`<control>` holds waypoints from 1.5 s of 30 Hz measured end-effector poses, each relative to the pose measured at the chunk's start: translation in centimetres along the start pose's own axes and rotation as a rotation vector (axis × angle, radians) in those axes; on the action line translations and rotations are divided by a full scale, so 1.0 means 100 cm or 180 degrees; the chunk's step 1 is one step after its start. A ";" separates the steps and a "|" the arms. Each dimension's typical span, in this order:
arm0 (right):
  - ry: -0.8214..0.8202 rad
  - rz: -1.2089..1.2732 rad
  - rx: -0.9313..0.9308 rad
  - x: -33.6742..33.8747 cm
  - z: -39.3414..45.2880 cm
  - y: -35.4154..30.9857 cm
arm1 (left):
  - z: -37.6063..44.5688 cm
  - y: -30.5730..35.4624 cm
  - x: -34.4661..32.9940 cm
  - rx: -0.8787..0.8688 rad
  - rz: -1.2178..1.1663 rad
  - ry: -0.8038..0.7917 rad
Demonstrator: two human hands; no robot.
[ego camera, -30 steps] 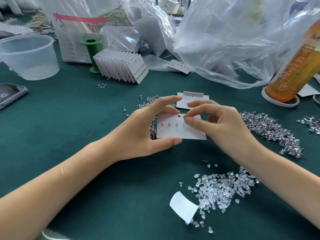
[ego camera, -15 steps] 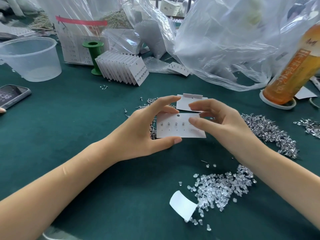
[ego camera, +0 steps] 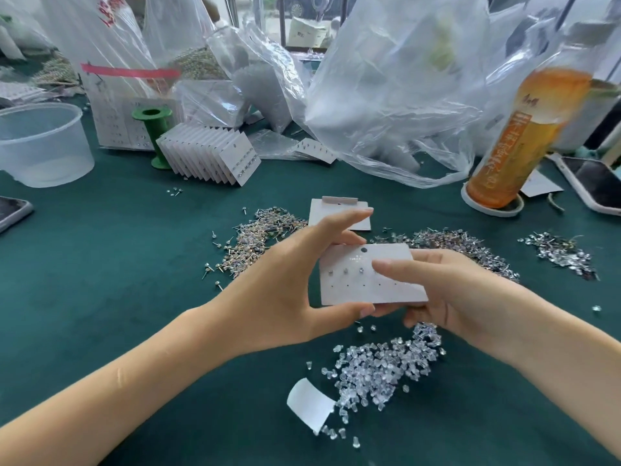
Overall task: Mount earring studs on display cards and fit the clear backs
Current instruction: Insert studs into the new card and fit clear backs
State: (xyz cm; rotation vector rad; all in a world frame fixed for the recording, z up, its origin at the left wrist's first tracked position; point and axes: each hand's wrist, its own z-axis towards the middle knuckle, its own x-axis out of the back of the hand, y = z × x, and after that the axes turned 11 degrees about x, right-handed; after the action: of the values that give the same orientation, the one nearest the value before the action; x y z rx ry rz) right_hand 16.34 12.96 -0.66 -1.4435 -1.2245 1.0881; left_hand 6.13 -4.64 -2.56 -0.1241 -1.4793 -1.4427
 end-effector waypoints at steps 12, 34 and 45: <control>0.0527 0.0018 0.0304 0.041 -0.026 0.012 | 0.034 0.035 -0.032 -0.0490 0.0306 -0.0261; 0.2018 0.0093 0.1777 0.048 -0.032 0.044 | 0.040 0.013 -0.058 -0.0107 0.0082 -0.0912; 0.1966 0.0003 0.1832 0.051 -0.032 0.047 | 0.041 0.017 -0.067 -0.0304 0.0103 -0.0743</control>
State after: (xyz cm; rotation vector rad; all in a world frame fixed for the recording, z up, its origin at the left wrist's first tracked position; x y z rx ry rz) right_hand 20.84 17.32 -5.00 -1.1859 -0.4221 0.8068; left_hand 8.20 2.73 -5.03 -0.3851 -1.5872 -1.5122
